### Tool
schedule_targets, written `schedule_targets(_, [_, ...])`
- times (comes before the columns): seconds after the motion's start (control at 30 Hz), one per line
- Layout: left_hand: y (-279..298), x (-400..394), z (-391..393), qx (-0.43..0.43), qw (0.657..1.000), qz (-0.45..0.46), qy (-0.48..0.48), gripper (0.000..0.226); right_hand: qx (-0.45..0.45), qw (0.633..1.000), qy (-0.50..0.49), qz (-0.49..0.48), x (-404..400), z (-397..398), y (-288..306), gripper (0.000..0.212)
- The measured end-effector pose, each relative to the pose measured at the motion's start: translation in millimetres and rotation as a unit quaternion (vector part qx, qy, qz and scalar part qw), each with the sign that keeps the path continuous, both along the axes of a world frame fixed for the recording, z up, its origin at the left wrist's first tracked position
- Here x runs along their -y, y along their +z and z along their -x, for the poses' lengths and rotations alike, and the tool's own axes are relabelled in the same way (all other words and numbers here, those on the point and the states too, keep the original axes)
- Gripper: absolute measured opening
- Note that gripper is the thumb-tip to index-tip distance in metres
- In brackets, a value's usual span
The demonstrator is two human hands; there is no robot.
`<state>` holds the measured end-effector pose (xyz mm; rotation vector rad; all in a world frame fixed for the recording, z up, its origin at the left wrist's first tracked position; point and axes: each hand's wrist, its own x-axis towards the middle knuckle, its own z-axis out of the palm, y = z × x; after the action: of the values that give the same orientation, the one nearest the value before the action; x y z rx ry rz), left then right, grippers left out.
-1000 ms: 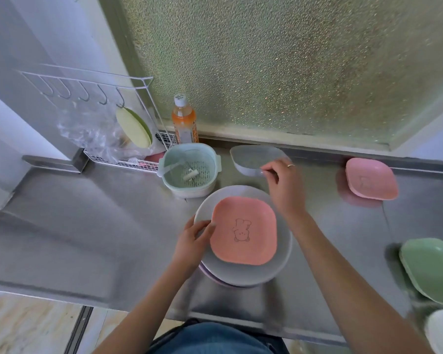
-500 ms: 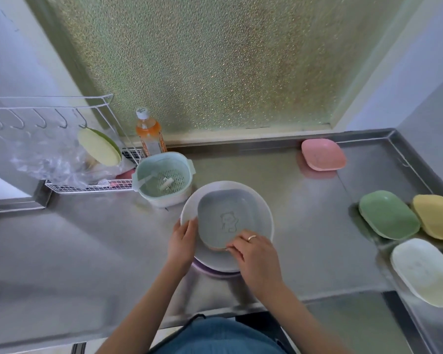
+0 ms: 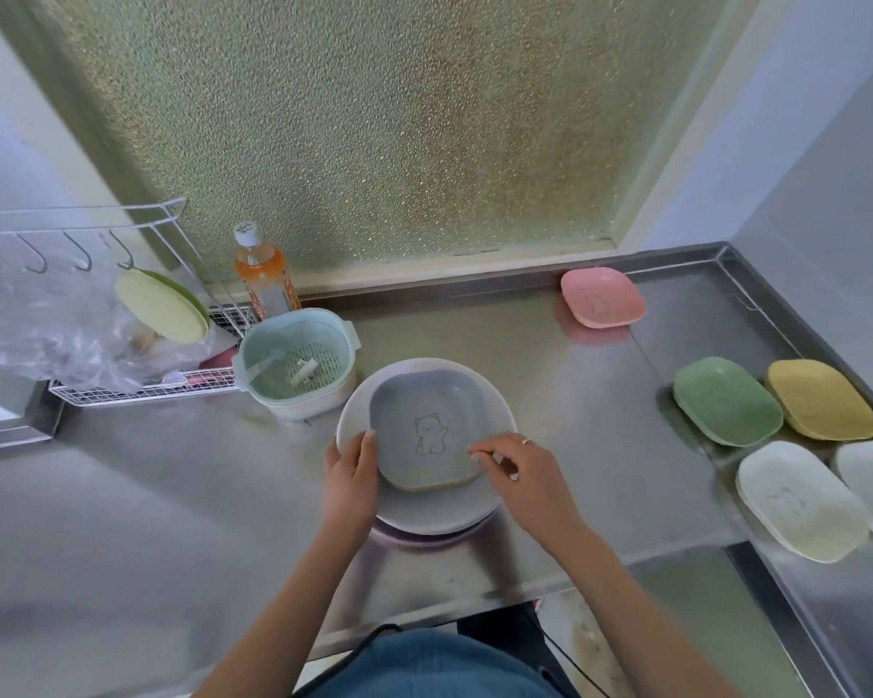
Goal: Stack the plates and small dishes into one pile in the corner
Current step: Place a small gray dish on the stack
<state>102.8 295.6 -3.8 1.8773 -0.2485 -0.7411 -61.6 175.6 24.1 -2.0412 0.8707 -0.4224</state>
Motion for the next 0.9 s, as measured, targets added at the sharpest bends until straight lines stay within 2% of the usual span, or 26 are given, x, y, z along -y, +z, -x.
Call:
schedule_targets(0.2, [-1.5,8.6,10.8,0.056,0.998,-0.033,-0.016,0.045,0.062,0.993,-0.103,0.005,33.7,14.8,5.0,0.022])
schedule_targets(0.37, [-2.5,12.5,11.3,0.072,0.997,-0.038,-0.005,0.047,0.025,0.981,-0.186,-0.046,79.3,41.1,-8.0,0.022])
schedule_targets(0.47, [-2.7,19.1,12.0,0.061,0.997,-0.038,-0.001,0.048,0.009,0.970,-0.195,-0.142,93.5,53.1,-13.1,0.019])
schedule_targets(0.53, [-0.6,29.1,13.3,0.053,0.998,-0.032,-0.002,0.049,0.025,0.957,-0.156,-0.245,89.7,49.1,-12.4,0.026])
schedule_targets(0.6, [2.9,42.7,15.6,0.041,0.999,-0.026,-0.011,0.053,0.040,0.948,-0.114,-0.296,83.9,40.8,-9.9,0.034])
schedule_targets(0.7, [7.1,65.0,21.8,0.034,0.999,-0.009,-0.032,0.060,0.052,0.953,-0.104,-0.278,90.6,33.3,-15.0,0.039])
schedule_targets(0.9, [9.6,108.2,38.0,-0.022,0.998,0.003,-0.059,0.070,-0.014,0.959,-0.158,-0.236,124.8,43.1,-19.4,0.049])
